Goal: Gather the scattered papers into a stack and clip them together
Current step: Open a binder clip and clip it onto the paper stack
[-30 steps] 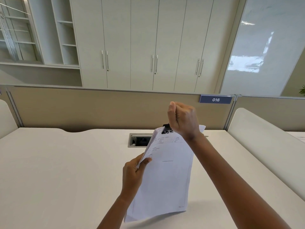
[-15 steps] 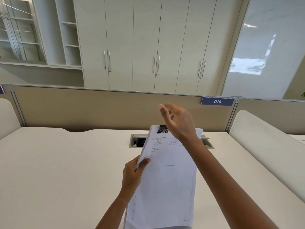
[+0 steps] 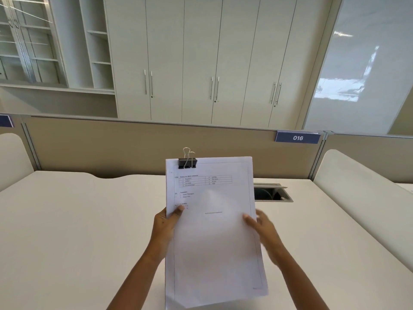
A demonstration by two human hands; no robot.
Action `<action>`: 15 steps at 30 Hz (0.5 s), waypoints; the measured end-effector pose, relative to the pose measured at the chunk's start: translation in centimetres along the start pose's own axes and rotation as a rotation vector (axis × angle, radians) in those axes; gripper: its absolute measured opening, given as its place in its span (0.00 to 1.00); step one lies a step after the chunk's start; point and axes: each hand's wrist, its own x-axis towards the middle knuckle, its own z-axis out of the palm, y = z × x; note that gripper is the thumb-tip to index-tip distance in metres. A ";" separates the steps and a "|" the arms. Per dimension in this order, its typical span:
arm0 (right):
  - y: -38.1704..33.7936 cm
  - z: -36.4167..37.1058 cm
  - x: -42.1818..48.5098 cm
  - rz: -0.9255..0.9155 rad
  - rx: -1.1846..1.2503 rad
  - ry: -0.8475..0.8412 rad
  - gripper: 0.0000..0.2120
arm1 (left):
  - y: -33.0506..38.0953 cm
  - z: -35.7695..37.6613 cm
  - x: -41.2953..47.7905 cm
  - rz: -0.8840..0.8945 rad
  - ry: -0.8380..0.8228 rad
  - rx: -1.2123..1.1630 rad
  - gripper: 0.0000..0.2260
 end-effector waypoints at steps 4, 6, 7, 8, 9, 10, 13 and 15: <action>3.6 -0.2 -1.8 0.142 0.119 -0.245 0.41 | 0.0 -0.4 0.5 -0.062 0.043 -0.039 0.06; 4.7 -0.3 -2.2 0.151 0.096 -0.275 0.41 | 0.0 -0.7 0.8 -0.086 0.084 -0.047 0.07; 5.1 -0.3 -2.4 0.155 0.085 -0.278 0.40 | 0.0 -0.8 1.0 -0.097 0.102 -0.047 0.08; 5.2 -0.3 -2.5 0.159 0.076 -0.277 0.38 | 0.0 -0.8 1.2 -0.107 0.118 -0.045 0.09; 5.2 -0.3 -2.6 0.165 0.064 -0.271 0.36 | -0.1 -0.9 1.5 -0.116 0.136 -0.040 0.11; 5.3 -0.3 -2.7 0.170 0.052 -0.260 0.35 | -0.1 -1.0 1.7 -0.127 0.156 -0.036 0.13; 5.2 -0.2 -2.7 0.170 0.033 -0.210 0.33 | -0.5 -1.0 2.4 -0.158 0.195 -0.028 0.17; 5.0 0.1 -2.7 0.174 0.037 -0.171 0.28 | -0.7 -1.0 2.7 -0.178 0.212 -0.010 0.17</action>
